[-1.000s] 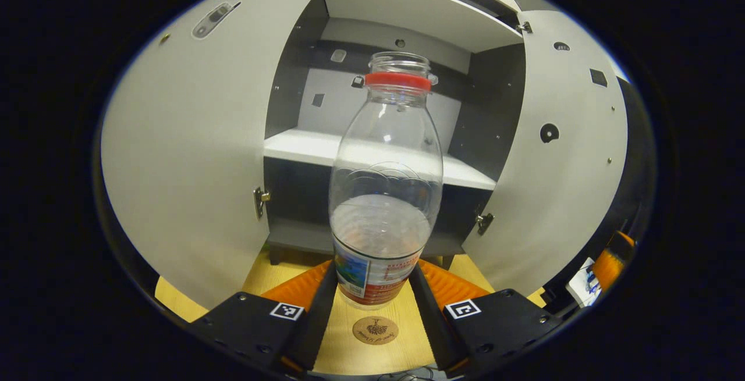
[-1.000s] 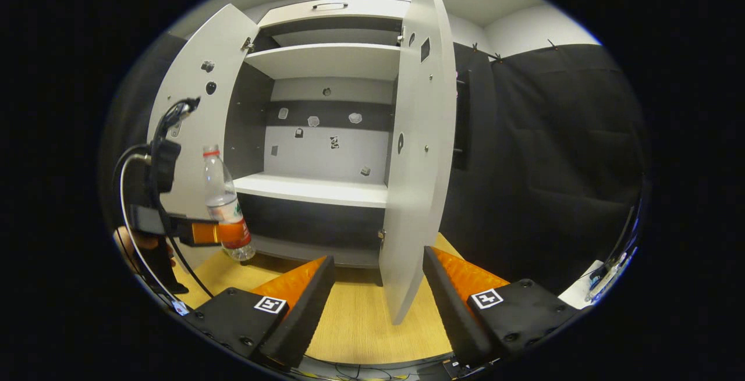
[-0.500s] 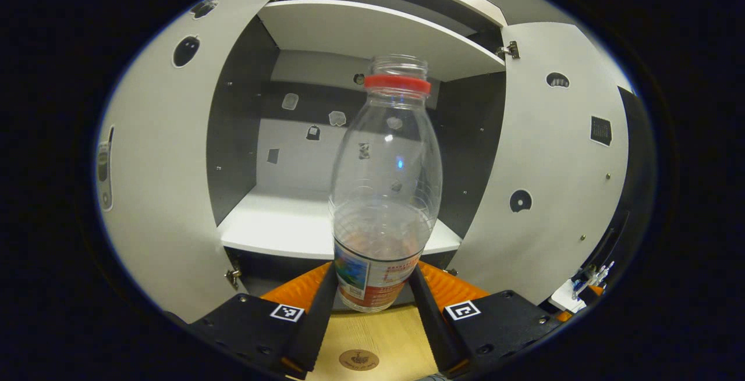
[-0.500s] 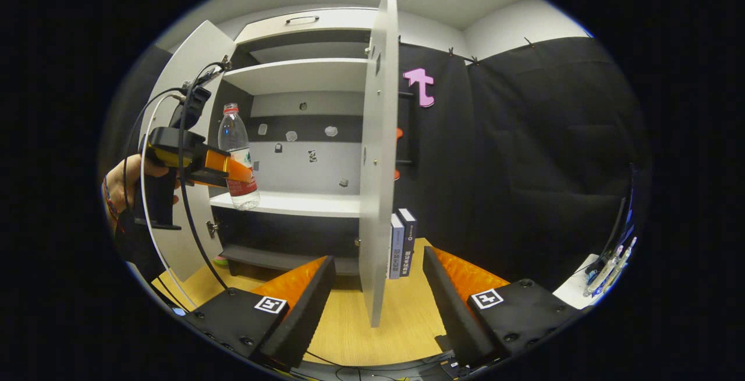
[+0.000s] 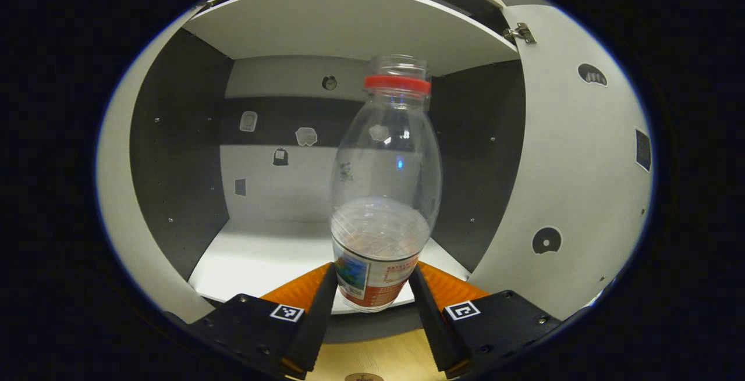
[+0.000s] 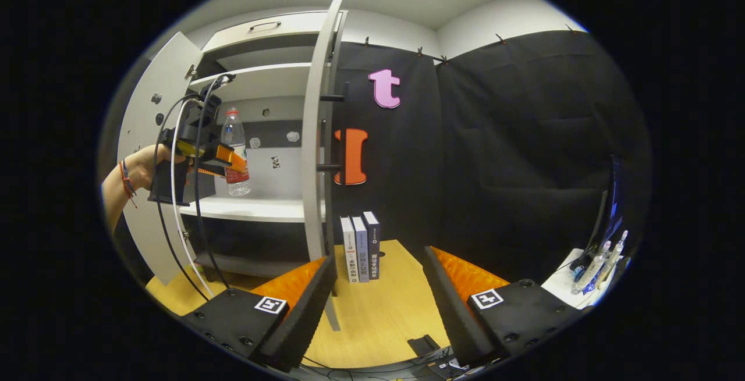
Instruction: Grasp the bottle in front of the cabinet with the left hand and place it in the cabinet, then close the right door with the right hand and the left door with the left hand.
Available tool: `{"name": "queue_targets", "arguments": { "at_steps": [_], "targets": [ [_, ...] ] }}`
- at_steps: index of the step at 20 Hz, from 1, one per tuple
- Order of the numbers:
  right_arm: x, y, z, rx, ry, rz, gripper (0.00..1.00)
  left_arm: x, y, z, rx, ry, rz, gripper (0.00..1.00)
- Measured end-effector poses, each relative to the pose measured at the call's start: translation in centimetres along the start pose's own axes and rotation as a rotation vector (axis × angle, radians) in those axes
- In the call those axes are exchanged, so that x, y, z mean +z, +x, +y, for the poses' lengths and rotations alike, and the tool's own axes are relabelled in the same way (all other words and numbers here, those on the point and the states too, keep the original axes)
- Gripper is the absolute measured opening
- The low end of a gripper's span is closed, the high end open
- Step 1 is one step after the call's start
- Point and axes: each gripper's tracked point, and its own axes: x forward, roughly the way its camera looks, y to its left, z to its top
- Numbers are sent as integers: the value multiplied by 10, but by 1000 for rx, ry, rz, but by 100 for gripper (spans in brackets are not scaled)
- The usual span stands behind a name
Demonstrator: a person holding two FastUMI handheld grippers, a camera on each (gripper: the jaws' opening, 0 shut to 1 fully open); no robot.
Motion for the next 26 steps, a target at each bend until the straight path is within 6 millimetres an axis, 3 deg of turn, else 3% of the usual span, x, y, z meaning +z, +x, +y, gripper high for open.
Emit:
{"name": "queue_targets", "arguments": {
  "at_steps": [6, 10, 14, 19, 20, 21, 23, 24, 25, 26],
  "targets": [
    [-6, 0, -26, -30, 10, 21, 99, -17, 54, 8, 38, -3, 57, 75],
    [-8, 1, -34, -40, 28, 27, 99, -36, 67, 12, 49, -20, 113, 75],
    [-14, 3, -38, -53, 36, 37, 99, -50, 71, 17, 68, 2, 142, 75],
    [-16, 4, -42, -56, 26, 47, 99, -52, 67, 20, 97, -9, 142, 79],
    [-17, 7, -43, -50, 29, 49, 92, -52, 67, 22, 108, -18, 142, 79],
    [-16, 9, -44, -41, 31, 48, 99, -53, 65, 24, 116, -31, 141, 84],
    [-17, 17, -45, -17, 34, 49, 99, -52, 58, 23, 136, -56, 124, 95],
    [-19, 22, -44, 5, 39, 49, 99, -52, 52, 25, 146, -66, 114, 96],
    [-18, 27, -41, 34, 42, 48, 92, -51, 46, 24, 156, -69, 104, 95],
    [-17, 33, -39, 65, 39, 46, 99, -50, 37, 23, 170, -64, 91, 95]
  ]
}}
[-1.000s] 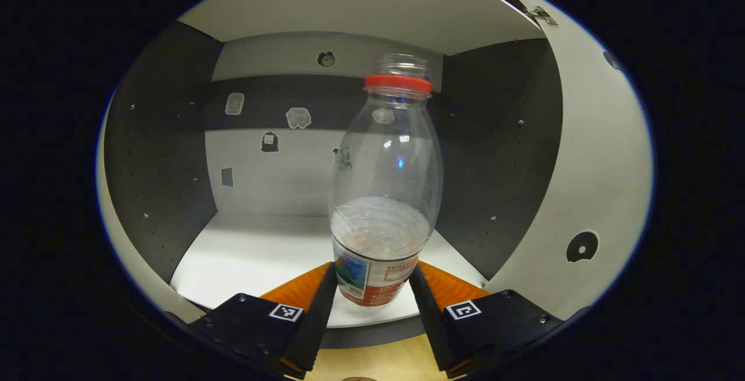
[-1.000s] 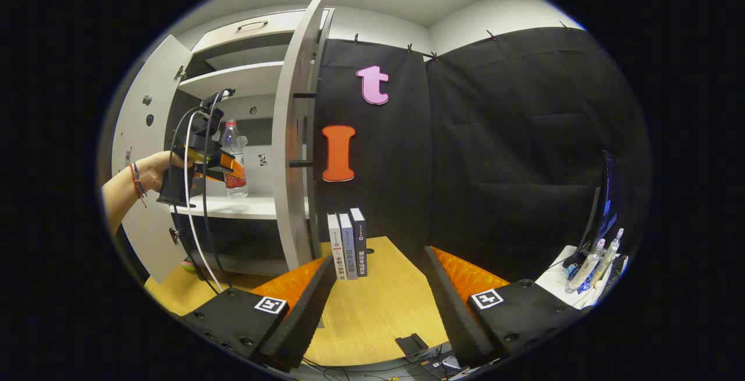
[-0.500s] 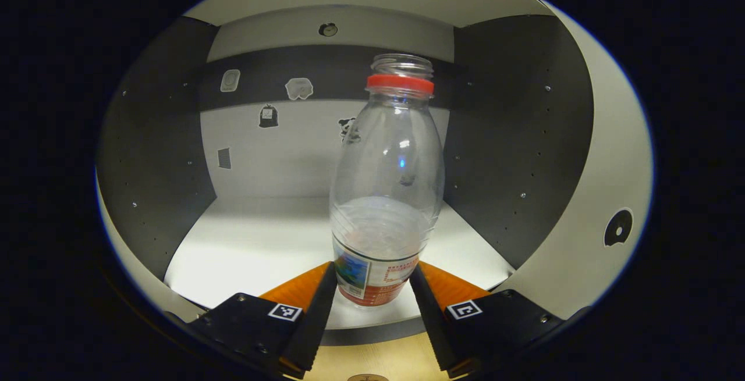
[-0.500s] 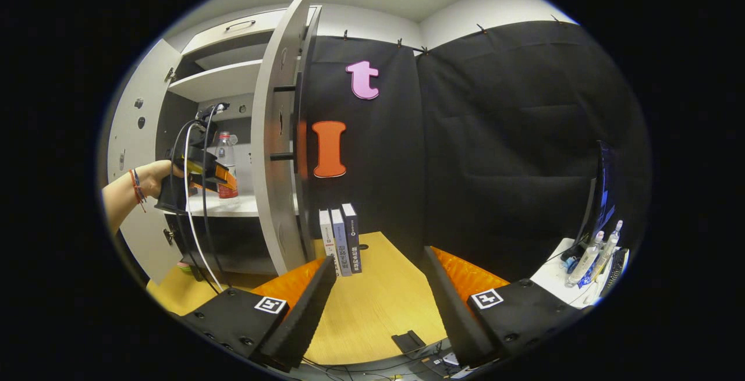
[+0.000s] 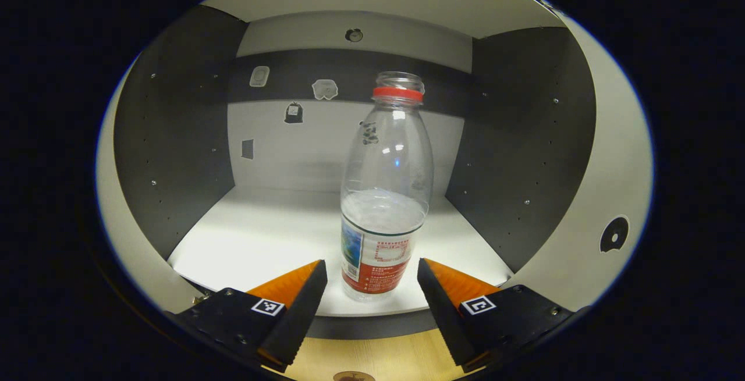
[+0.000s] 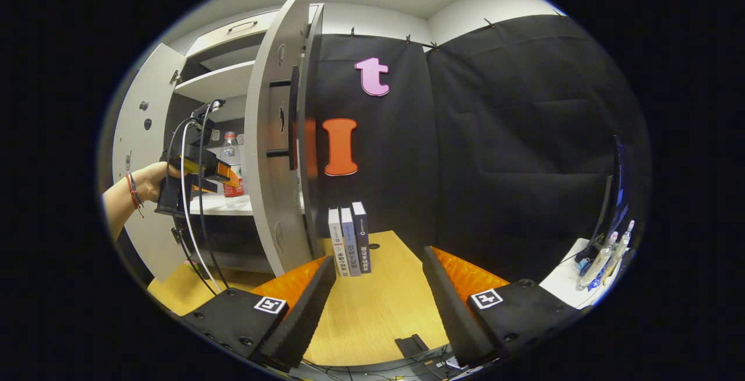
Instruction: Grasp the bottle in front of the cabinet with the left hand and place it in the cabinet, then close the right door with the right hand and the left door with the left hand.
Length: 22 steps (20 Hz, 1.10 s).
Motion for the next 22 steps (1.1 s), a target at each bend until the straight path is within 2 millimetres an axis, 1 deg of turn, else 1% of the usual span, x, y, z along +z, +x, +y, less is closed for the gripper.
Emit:
{"name": "queue_targets", "arguments": {
  "at_steps": [2, 3, 5, 7, 10, 12, 13, 14, 16, 18, 19, 21, 22],
  "targets": [
    [0, 9, 0, 58, -21, 10, 99, 2, -24, 4, 47, 9, -34, 95],
    [4, 17, -1, 83, -30, 9, 99, 4, -37, 5, 67, 2, -53, 95],
    [9, 29, 0, 120, -38, 7, 99, 2, -66, 2, 72, -29, -81, 95],
    [16, 43, 0, 133, -37, -5, 99, 1, -96, 8, 76, -48, -103, 95],
    [24, 69, 4, 127, -44, -23, 99, 8, -146, 30, 119, -30, -190, 95],
    [31, 81, 9, 107, -51, -47, 99, 10, -178, 40, 140, -16, -257, 95],
    [33, 89, 10, 91, -57, -48, 99, 8, -192, 47, 154, -17, -285, 95],
    [34, 94, 13, 79, -59, -52, 99, 2, -206, 55, 157, -22, -302, 95],
    [36, 102, 25, 76, -51, -55, 99, 0, -227, 67, 134, -46, -341, 95],
    [33, 102, 39, 86, -57, -53, 99, -9, -249, 78, 138, -67, -369, 95],
    [31, 100, 44, 88, -72, -48, 99, -11, -257, 78, 133, -76, -384, 95],
    [33, 97, 45, 61, -109, -56, 100, -23, -267, 80, 111, -77, -374, 95],
    [35, 95, 43, 46, -120, -64, 95, -26, -269, 81, 97, -64, -369, 95]
  ]
}}
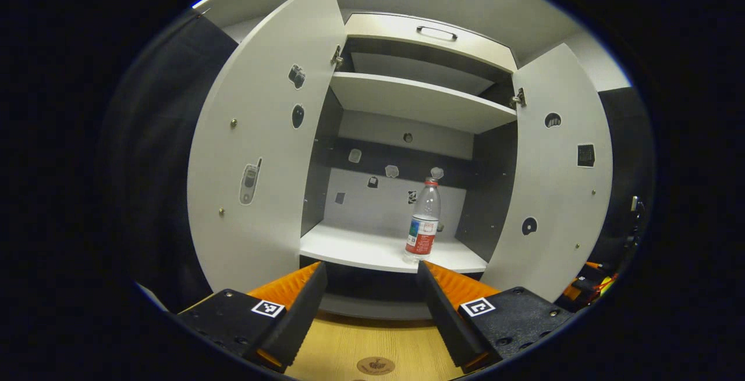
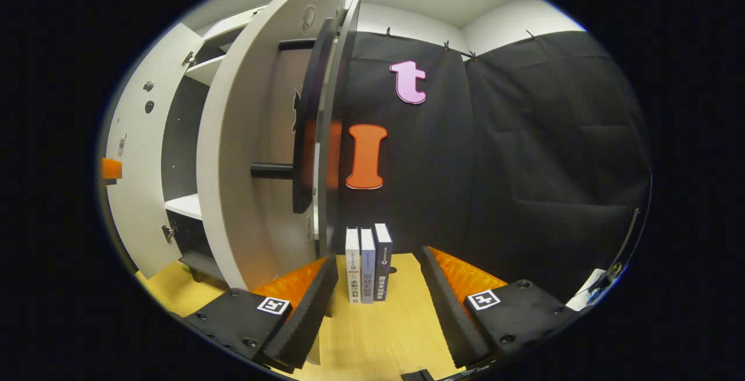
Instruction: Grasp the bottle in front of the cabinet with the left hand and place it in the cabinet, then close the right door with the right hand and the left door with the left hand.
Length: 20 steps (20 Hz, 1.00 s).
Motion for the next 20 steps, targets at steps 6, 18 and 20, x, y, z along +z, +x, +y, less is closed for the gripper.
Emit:
{"name": "queue_targets", "arguments": {
  "at_steps": [6, 18, 20],
  "targets": [
    [9, -9, 9, -41, 1, -26, 94, -2, -12, 3, -82, 38, -11, 95],
    [19, -2, 119, 158, -40, -28, 94, 2, -20, 28, -64, 14, -13, 94],
    [23, 3, 134, 178, -63, -43, 94, 3, -20, 38, -39, 8, -10, 94]
  ]
}}
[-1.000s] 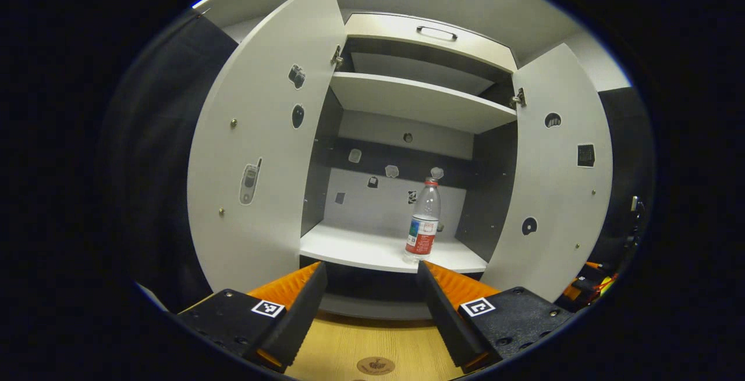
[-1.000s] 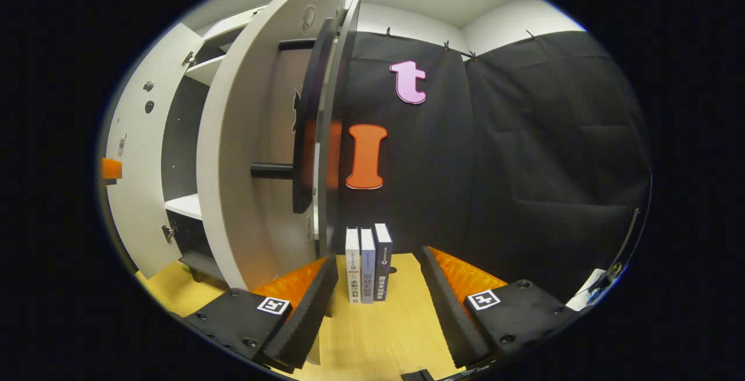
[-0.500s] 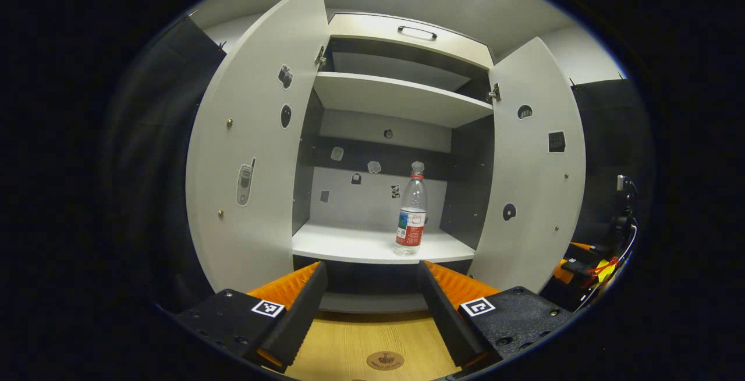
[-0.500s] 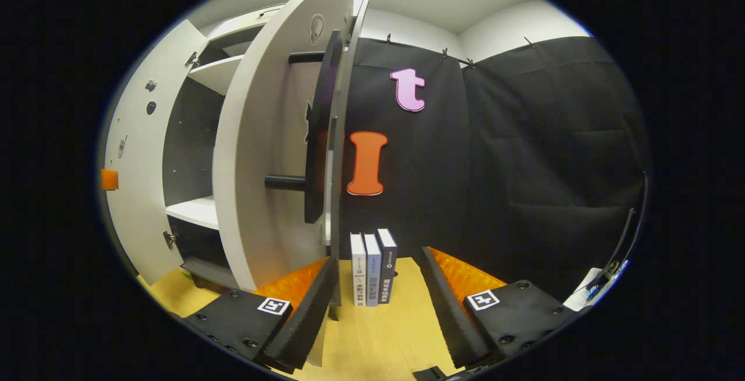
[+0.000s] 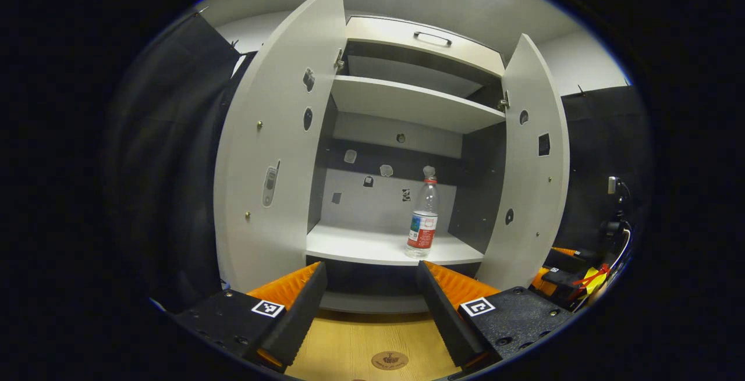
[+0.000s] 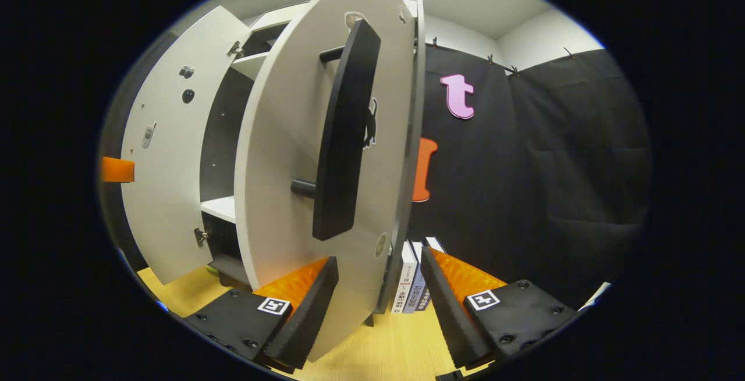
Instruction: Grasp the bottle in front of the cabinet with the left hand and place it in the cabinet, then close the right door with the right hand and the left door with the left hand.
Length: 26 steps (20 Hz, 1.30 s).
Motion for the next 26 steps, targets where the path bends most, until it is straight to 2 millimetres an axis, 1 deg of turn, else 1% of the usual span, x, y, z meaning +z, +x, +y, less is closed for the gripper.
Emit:
{"name": "queue_targets", "arguments": {
  "at_steps": [5, 8, 10, 12, 14, 16, 19, 22, 26],
  "targets": [
    [-1, 20, 32, 65, 51, 6, 95, 3, -4, 18, 38, 1, -6, 94],
    [-3, 46, 52, 97, 58, 12, 95, 3, -7, 23, 50, 3, -6, 95],
    [-4, 60, 70, 112, 47, 23, 95, 2, -9, 28, 57, 6, -4, 95],
    [-2, 68, 73, 102, 7, 12, 95, 2, -11, 34, 70, 14, -3, 95],
    [-1, 66, 70, 94, -20, 5, 95, 1, -13, 40, 80, 13, -4, 95],
    [-2, 67, 72, 90, -8, 7, 95, 2, -13, 45, 86, 5, -5, 95],
    [-2, 68, 72, 84, 22, 22, 95, 2, -13, 47, 82, -7, -6, 95],
    [-1, 68, 73, 79, 12, 31, 95, 1, -13, 50, 79, 2, -7, 95],
    [1, 69, 73, 61, -15, 25, 95, -1, -18, 61, 102, 12, -3, 95]
  ]
}}
